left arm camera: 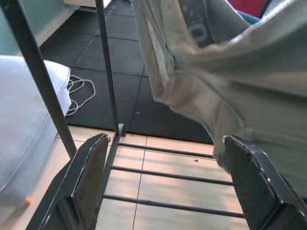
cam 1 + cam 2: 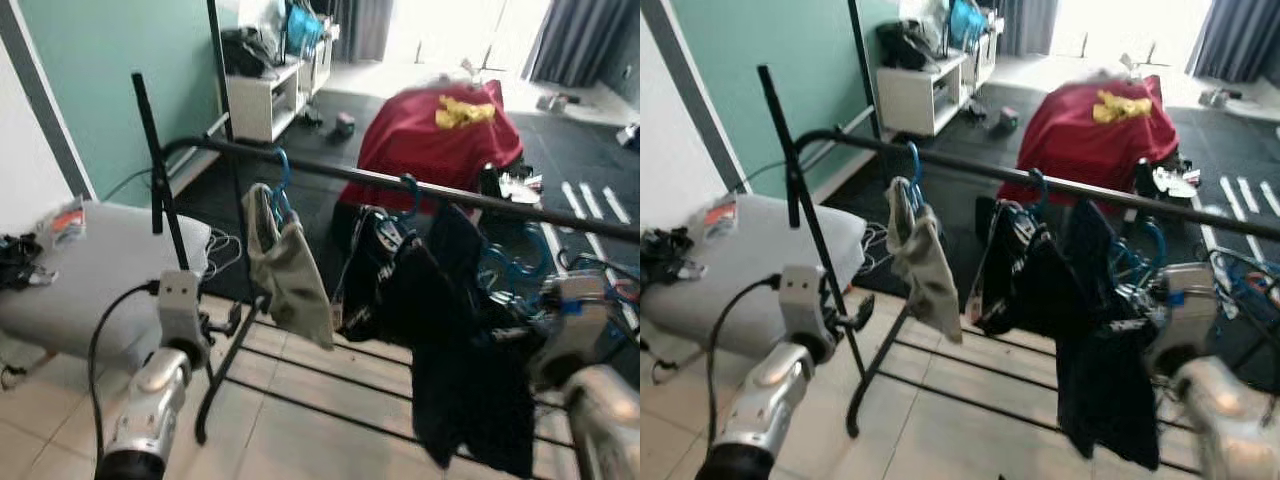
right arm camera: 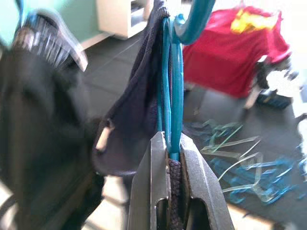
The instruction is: Hang hanger
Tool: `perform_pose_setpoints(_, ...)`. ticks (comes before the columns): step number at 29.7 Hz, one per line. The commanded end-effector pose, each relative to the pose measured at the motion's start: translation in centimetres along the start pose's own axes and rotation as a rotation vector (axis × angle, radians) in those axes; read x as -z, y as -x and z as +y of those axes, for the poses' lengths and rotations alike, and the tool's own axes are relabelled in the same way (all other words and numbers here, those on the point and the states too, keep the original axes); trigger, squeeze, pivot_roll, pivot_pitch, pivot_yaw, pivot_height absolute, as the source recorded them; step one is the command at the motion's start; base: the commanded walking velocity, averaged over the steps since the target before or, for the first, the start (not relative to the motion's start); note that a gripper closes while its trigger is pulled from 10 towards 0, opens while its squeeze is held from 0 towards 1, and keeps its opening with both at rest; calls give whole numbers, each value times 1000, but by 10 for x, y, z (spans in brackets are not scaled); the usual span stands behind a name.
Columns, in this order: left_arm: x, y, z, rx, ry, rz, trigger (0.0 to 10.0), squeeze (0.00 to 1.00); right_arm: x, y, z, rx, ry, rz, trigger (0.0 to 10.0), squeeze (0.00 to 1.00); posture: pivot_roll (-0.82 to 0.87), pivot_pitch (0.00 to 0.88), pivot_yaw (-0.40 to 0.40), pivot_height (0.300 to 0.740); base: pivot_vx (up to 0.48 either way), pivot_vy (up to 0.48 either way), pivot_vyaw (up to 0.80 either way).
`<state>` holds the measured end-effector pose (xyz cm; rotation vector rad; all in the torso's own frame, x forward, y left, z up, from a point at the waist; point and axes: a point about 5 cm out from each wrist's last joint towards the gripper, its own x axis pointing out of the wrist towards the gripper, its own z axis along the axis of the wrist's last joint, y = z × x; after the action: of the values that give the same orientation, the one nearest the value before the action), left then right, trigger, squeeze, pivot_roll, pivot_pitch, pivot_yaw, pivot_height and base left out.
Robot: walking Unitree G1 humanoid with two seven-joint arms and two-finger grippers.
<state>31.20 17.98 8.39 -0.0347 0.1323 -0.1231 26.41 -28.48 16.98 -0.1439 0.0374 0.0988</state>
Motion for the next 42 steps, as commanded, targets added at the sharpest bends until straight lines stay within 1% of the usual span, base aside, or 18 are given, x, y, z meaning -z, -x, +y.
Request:
perform_pose_setpoints(1, 4, 1, 1, 1, 8, 17, 10000, 0, -8, 2, -1, -1, 31, -10, 10000, 0, -59, 0, -33, 740, 0, 0, 0)
perform_pose_setpoints(4, 5, 0, 0, 5, 10, 21, 10000, 0, -21, 0, -20, 55, 154, 26, 10000, 0, -52, 0, -36, 740, 0, 0, 0)
perform_pose_setpoints(5, 5, 0, 0, 5, 10, 21, 10000, 0, -21, 0, -20, 55, 154, 26, 10000, 0, -52, 0, -36, 740, 0, 0, 0)
perform_pose_setpoints(6, 5, 0, 0, 8, 10, 23, 10000, 0, -24, -1, -26, 79, 200, 51, 10000, 0, -49, 0, -38, 740, 0, 0, 0)
perform_pose_setpoints(7, 5, 0, 0, 8, 10, 23, 10000, 0, -24, -1, -26, 79, 200, 51, 10000, 0, -49, 0, -38, 740, 0, 0, 0)
perform_pose_setpoints(9, 6, 0, 1, 13, 10, 28, 10000, 0, -27, -1, -37, 131, 249, 88, 10000, 0, -44, 0, -38, 740, 0, 0, 0)
perform_pose_setpoints(12, 6, 0, 1, 13, 10, 28, 10000, 0, -27, -1, -37, 131, 249, 88, 10000, 0, -44, 0, -38, 740, 0, 0, 0)
perform_pose_setpoints(14, 6, 0, 1, 15, 8, 31, 10000, 0, -27, -1, -41, 152, 260, 105, 10000, 0, -43, 0, -38, 740, 0, 0, 0)
perform_pose_setpoints(15, 6, 0, 1, 14, -1, 32, 10000, 0, -26, -2, -48, 180, 269, 125, 10000, 0, -42, 0, -34, 740, 0, 0, 0)
perform_pose_setpoints(16, 6, 0, 1, 14, -1, 32, 10000, 0, -26, -2, -48, 180, 269, 125, 10000, 0, -42, 0, -34, 740, 0, 0, 0)
perform_pose_setpoints(17, 6, 0, 1, 17, -13, 35, 10000, 0, -26, -4, -52, 194, 272, 140, 10000, 0, -44, 0, -32, 740, 0, -454, 0)
perform_pose_setpoints(19, 6, 0, 1, 17, -13, 35, 10000, 0, -26, -4, -52, 194, 272, 140, 10000, 0, -44, 0, -32, 740, 0, -454, 0)
perform_pose_setpoints(20, 6, 0, 1, 16, -19, 38, 10000, 0, -28, -6, -57, 203, 276, 149, 10000, 0, -44, 0, -30, 740, 0, -454, 0)
perform_pose_setpoints(23, 7, -1, 1, 12, -22, 44, 10000, 0, -29, -10, -61, 199, 271, 149, 10000, 0, -42, 0, -30, 740, 0, -454, 0)
perform_pose_setpoints(26, 7, -1, 2, 6, -16, 46, 10000, 0, -30, -14, -62, 185, 259, 143, 10000, 0, -40, 0, -30, 740, 0, -439, 0)
perform_pose_setpoints(34, 6, -1, 6, 5, -2, 48, 10000, 0, -28, -21, -66, 179, 258, 152, 10000, 0, -15, 10, -25, 740, 0, 0, 0)
perform_pose_setpoints(39, 5, 1, 9, 6, -6, 47, 10000, 0, -20, -25, -66, 168, 251, 172, 10000, 0, -1, 24, -17, 740, 0, 0, 0)
perform_pose_setpoints(42, 5, 1, 11, 5, -9, 50, 10000, 0, -11, -31, -60, 136, 184, 217, 10000, 0, 7, 28, -12, 740, 0, 0, 0)
